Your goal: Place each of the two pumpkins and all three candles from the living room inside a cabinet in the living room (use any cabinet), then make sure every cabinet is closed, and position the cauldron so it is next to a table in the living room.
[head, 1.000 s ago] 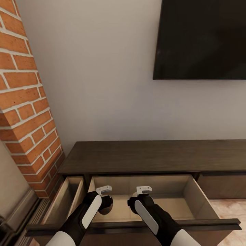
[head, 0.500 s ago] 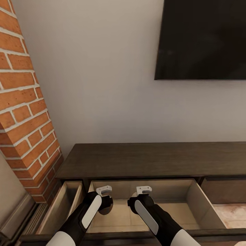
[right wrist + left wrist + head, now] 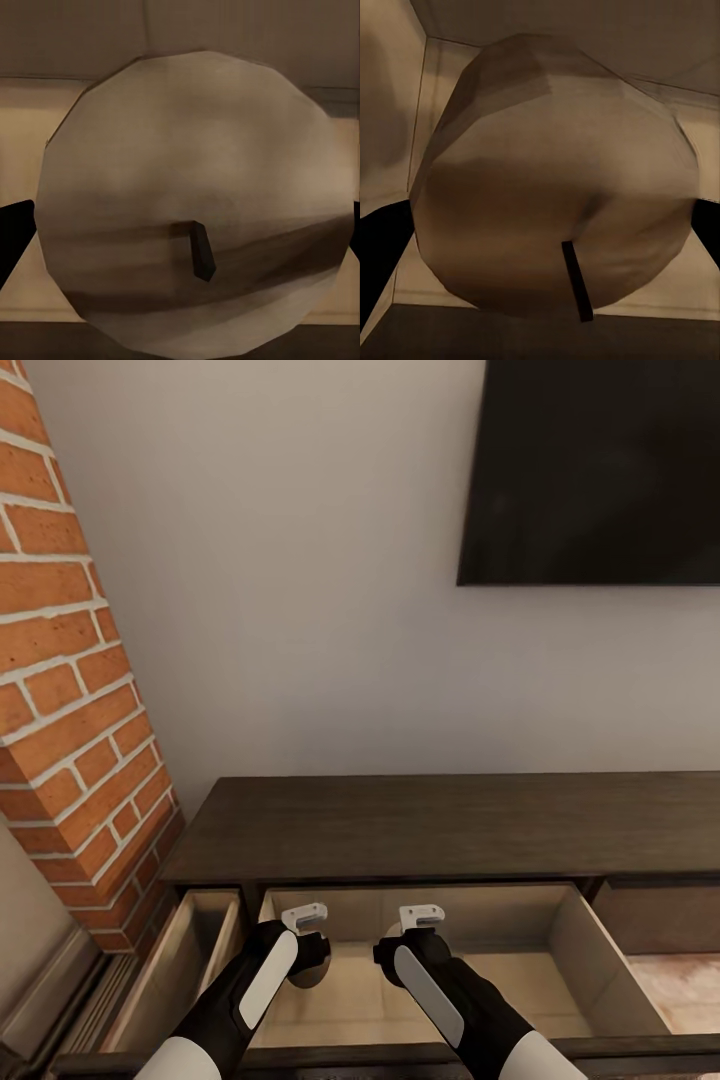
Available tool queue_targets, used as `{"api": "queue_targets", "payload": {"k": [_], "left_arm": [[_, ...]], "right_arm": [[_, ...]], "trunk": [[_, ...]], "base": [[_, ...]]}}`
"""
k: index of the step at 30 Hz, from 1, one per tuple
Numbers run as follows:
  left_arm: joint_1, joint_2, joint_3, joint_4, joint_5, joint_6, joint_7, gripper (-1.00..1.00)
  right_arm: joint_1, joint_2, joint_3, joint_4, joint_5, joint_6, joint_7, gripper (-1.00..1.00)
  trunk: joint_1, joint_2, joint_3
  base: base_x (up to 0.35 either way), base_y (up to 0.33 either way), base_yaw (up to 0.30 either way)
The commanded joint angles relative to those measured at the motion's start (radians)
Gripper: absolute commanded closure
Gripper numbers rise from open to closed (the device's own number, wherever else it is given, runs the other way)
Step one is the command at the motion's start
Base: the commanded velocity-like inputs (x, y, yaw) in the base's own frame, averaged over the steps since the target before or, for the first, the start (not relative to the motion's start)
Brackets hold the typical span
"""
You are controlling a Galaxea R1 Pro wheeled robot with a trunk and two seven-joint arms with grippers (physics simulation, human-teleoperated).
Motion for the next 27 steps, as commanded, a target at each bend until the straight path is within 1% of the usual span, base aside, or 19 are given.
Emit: {"api": "queue_targets", "payload": {"k": [1, 27], "left_arm": [[-0.001, 0.000, -0.002, -0.001, 0.010, 0.000, 0.010, 1.00], [-0.001, 0.001, -0.002, -0.001, 0.011, 0.000, 0.010, 1.00]], "right_arm": [[-0.001, 0.000, 0.003, -0.001, -0.009, 0.000, -0.010, 1.00], [-0.001, 0.000, 0.003, -0.003, -0.009, 0.000, -0.011, 1.00]], "trunk": [[0.000, -0.001, -0.005], [0.012, -0.007, -0.105]], "base": [[0.000, 0.000, 0.000], [0.000, 0.000, 0.000]]}}
